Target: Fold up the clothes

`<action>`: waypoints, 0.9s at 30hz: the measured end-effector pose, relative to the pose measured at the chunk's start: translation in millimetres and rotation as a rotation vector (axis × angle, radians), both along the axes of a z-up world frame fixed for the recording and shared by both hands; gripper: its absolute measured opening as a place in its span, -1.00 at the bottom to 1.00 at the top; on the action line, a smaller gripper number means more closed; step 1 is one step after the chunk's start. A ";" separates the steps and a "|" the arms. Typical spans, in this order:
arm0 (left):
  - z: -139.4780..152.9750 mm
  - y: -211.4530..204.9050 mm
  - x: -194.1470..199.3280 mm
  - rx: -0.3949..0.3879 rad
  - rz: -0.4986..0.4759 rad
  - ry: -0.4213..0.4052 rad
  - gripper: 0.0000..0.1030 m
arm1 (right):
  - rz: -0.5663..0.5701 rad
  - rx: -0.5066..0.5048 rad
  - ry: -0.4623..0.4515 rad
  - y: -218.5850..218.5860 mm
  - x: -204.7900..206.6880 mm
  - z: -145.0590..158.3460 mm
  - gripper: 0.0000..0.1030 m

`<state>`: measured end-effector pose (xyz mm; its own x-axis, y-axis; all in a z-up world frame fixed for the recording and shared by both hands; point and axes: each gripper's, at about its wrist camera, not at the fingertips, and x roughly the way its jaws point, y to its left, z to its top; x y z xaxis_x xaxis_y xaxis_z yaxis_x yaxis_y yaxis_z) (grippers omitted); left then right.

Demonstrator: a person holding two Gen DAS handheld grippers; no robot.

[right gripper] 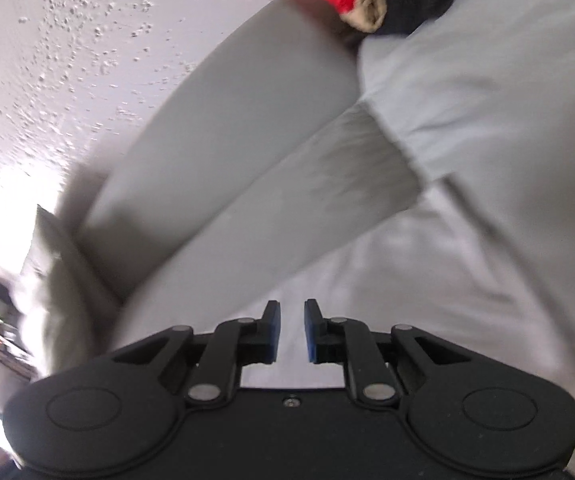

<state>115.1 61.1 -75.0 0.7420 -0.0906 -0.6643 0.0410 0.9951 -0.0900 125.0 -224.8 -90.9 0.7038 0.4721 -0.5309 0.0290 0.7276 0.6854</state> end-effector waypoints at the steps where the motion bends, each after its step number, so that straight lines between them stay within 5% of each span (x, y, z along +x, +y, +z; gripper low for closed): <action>1: -3.9 -8.1 9.1 0.000 -0.024 0.001 -0.60 | 0.014 0.022 0.004 5.8 8.4 -5.3 -0.73; 5: -22.2 -33.8 44.1 0.019 -0.090 0.009 -0.59 | 0.066 0.016 0.061 19.8 39.8 -33.9 -0.73; 6: -31.0 -30.2 50.4 0.054 -0.063 0.018 -0.56 | 0.034 0.005 0.061 13.3 42.8 -37.8 -0.86; 7: -36.2 -21.8 55.4 0.069 -0.012 0.022 -0.41 | 0.001 -0.005 0.061 6.8 45.8 -41.7 -0.94; 10: -43.5 15.1 67.4 0.068 0.198 0.016 -0.42 | -0.152 -0.029 0.067 -22.8 51.2 -50.9 -0.98; 13: -49.1 42.3 76.6 0.080 0.328 0.028 -0.76 | -0.329 -0.026 0.074 -60.6 50.3 -57.4 -1.00; 15: -48.8 44.8 79.0 0.169 0.398 0.026 -0.77 | -0.403 -0.026 0.066 -72.8 48.0 -56.4 -1.00; 19: -52.6 53.9 79.3 0.328 0.545 0.080 -0.60 | -0.456 -0.313 0.012 -48.0 38.9 -34.5 -1.00; 22: -49.4 67.5 70.8 0.369 0.580 0.121 -0.54 | -0.451 -0.339 0.053 -49.0 31.8 -25.5 -1.00; 25: -36.3 75.7 44.5 0.314 0.563 0.152 -0.57 | -0.428 -0.325 0.075 -51.0 9.9 -10.0 -0.96; 27: -21.2 75.8 18.4 0.201 0.479 0.140 -0.58 | -0.388 -0.288 0.084 -51.8 -8.7 0.2 -0.86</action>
